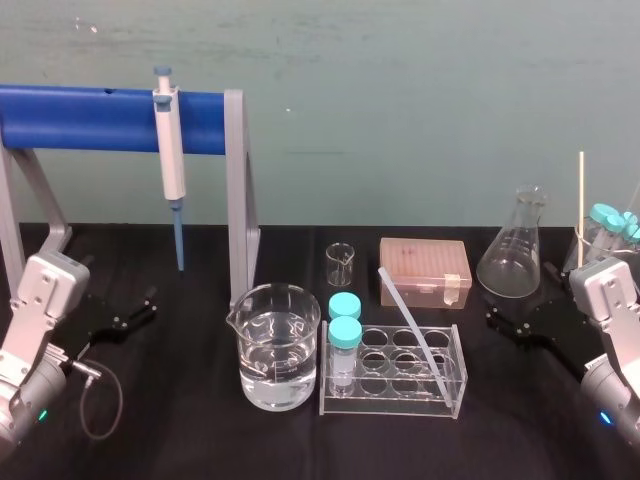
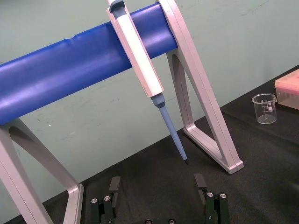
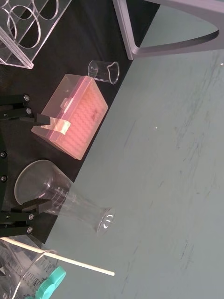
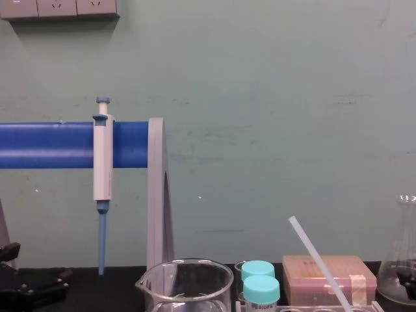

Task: Pick up the stirring rod with one hand, then place it down.

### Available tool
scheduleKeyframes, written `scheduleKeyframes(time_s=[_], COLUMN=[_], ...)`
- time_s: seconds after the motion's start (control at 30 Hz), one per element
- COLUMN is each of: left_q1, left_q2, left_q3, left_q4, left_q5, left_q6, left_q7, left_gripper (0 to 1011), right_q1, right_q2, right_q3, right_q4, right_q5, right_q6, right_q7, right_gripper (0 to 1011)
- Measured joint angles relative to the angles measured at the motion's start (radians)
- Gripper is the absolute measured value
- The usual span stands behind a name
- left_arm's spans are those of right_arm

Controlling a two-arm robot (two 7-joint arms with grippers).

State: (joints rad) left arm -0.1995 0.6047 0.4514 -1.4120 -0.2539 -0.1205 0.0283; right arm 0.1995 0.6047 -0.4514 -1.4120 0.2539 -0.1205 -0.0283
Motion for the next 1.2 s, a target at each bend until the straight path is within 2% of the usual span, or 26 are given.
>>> scheduleKeyframes(time_s=[1.2], left_q1=[0.0], left_q2=[0.0], left_q3=[0.0], left_q4=[0.0], left_q5=[0.0], left_q6=[0.0], left_q7=[0.0], left_gripper=[1000], right_q1=[0.0], right_q2=[0.0], right_q3=[0.0], right_q4=[0.0], right_q5=[0.0], right_q6=[0.0], right_q7=[0.0], right_gripper=[1000])
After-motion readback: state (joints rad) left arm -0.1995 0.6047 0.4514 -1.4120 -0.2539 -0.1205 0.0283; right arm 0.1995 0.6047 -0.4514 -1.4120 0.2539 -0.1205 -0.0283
